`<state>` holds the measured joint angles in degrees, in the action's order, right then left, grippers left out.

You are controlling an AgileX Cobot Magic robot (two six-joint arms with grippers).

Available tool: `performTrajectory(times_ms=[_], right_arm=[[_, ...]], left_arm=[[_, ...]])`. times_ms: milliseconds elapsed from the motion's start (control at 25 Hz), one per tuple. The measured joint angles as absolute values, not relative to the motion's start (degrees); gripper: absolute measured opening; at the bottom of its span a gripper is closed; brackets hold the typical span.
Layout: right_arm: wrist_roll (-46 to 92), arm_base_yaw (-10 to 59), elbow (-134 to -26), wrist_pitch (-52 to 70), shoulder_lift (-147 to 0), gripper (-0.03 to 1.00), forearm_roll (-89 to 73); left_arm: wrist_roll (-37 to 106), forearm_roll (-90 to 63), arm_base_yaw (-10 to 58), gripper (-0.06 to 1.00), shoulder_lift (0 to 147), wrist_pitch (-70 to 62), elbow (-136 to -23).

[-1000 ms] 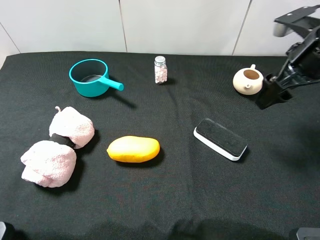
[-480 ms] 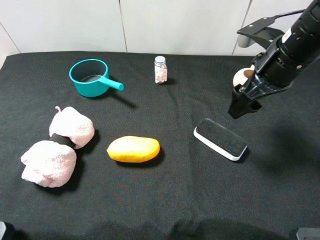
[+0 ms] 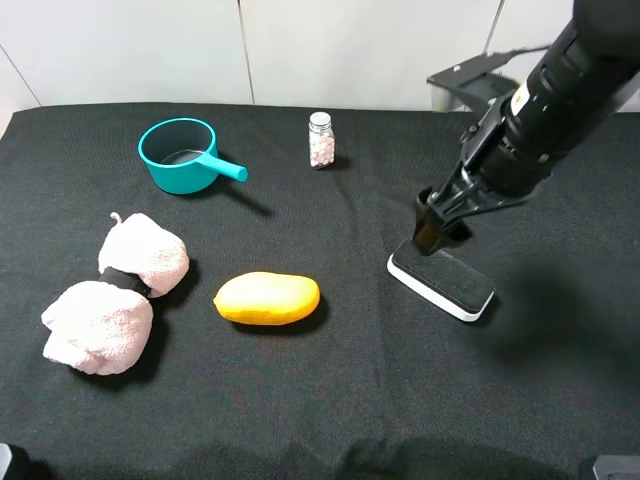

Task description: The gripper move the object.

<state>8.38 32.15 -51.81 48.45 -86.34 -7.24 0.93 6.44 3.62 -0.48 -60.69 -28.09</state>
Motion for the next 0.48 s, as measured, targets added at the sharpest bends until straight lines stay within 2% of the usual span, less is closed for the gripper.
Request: performTrajectory(times_ms=[480], right_arm=[[4.05,34.0,-48.73,43.46,-90.98,0.69,-6.39]], left_arm=[[0.93,6.44,3.62,0.77,-0.48,-60.69,-28.09]])
